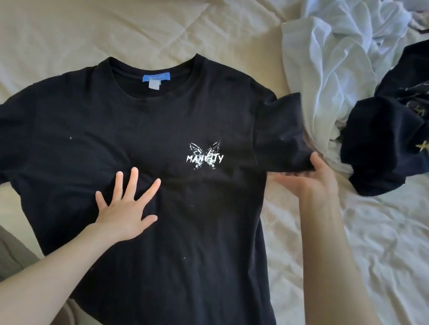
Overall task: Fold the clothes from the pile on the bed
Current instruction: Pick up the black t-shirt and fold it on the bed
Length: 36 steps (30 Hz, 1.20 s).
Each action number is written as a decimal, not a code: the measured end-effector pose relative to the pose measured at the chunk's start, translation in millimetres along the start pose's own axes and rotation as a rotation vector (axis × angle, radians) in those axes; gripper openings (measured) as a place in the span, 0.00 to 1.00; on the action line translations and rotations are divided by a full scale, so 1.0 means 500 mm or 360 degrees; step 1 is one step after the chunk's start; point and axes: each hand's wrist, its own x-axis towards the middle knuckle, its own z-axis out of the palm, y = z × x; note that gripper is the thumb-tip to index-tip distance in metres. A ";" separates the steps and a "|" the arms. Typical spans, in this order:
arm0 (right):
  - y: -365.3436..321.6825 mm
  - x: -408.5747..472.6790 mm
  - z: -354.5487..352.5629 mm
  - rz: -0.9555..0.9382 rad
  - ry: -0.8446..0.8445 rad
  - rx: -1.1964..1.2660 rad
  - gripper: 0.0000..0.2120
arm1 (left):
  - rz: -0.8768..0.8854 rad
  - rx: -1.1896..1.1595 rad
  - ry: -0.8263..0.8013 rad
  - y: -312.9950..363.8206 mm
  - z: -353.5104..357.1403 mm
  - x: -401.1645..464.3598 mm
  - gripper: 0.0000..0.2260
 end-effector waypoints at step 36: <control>0.111 0.080 -0.047 0.0071 -0.0088 -0.0349 0.10 | 0.0496 -0.1502 0.0603 0.327 -0.406 0.286 0.06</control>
